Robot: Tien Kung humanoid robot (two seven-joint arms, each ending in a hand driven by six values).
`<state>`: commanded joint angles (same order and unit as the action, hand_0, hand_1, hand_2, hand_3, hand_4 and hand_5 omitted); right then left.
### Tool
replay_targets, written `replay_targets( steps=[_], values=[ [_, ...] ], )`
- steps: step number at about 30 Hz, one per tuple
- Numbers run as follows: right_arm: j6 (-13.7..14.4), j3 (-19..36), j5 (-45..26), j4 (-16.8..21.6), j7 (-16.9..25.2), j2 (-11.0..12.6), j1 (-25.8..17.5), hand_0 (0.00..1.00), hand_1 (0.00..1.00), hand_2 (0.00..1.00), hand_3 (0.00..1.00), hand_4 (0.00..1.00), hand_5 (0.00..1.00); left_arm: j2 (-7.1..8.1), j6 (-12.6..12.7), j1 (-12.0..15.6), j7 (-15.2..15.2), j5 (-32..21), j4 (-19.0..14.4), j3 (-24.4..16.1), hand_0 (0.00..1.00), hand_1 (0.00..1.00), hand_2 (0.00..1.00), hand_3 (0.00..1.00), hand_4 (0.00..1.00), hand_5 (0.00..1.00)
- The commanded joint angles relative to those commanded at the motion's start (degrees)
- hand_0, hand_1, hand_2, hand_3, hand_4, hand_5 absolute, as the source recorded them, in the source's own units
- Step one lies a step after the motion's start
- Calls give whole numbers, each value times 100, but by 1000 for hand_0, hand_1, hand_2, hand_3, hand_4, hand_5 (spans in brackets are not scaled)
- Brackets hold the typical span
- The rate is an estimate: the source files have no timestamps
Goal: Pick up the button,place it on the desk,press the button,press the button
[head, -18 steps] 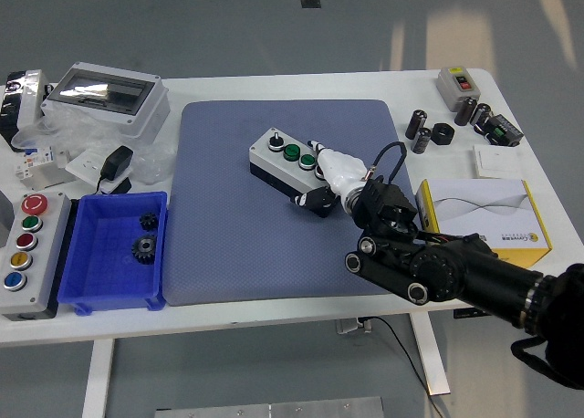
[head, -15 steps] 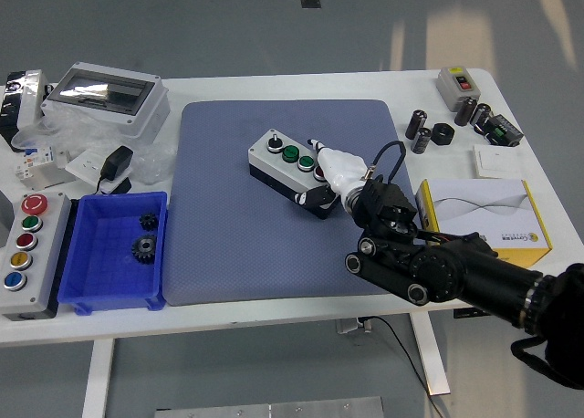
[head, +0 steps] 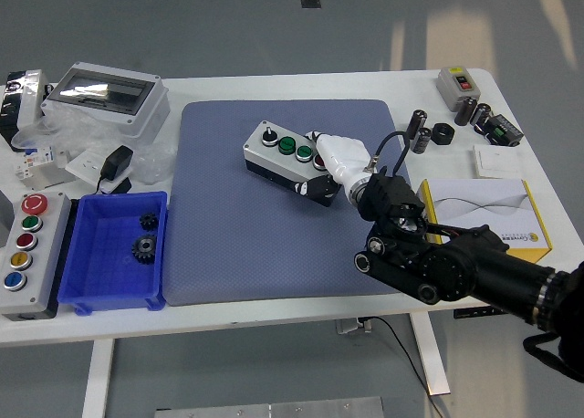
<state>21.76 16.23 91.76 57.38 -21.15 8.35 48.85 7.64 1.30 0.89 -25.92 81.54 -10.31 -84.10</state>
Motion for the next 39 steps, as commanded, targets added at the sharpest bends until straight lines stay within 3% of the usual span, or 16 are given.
replay_targets(
  steps=[8,13,16,23,24,29,30,35,36,39],
  values=[
    [-628,-90,-999,1138,1183,1006,124,142,292,344,279,23,2,-32,20,21,5,43,0,-30,651,638,599,608,635,234],
    [-769,-404,-957,1753,1666,1582,227,145,295,349,281,34,2,-42,34,36,-3,113,0,-72,647,638,598,608,633,231],
    [-710,-575,-770,1715,1742,1611,241,145,295,349,281,34,2,-50,33,20,5,150,0,-93,647,638,598,608,633,231],
    [-634,-772,-352,1366,1704,1431,177,185,314,361,287,66,2,-69,31,-2,11,224,0,-135,647,637,599,609,633,231],
    [-649,-796,-330,1337,1695,1412,177,290,356,387,306,126,2,-69,32,-2,8,229,0,-139,648,636,597,609,633,233],
    [-701,-887,-364,1270,1694,1378,185,290,356,387,306,126,2,-59,27,-12,3,267,0,-163,648,636,597,609,633,233],
    [-708,-900,-384,1267,1699,1374,188,482,495,481,375,268,2,-57,25,-15,2,279,0,-168,647,636,597,608,634,236],
    [-721,-965,-471,1257,1726,1360,211,482,495,481,375,268,2,-40,17,-23,-5,315,0,-185,647,636,597,608,634,236],
    [-716,-974,-486,1256,1734,1359,218,734,698,677,670,127,2,-37,17,-24,-6,317,0,-186,647,636,598,609,641,246],
    [-691,-1004,-522,1246,1756,1360,237,734,698,677,670,127,2,-26,13,-34,-8,341,0,-199,647,636,598,609,641,246]
  ],
)
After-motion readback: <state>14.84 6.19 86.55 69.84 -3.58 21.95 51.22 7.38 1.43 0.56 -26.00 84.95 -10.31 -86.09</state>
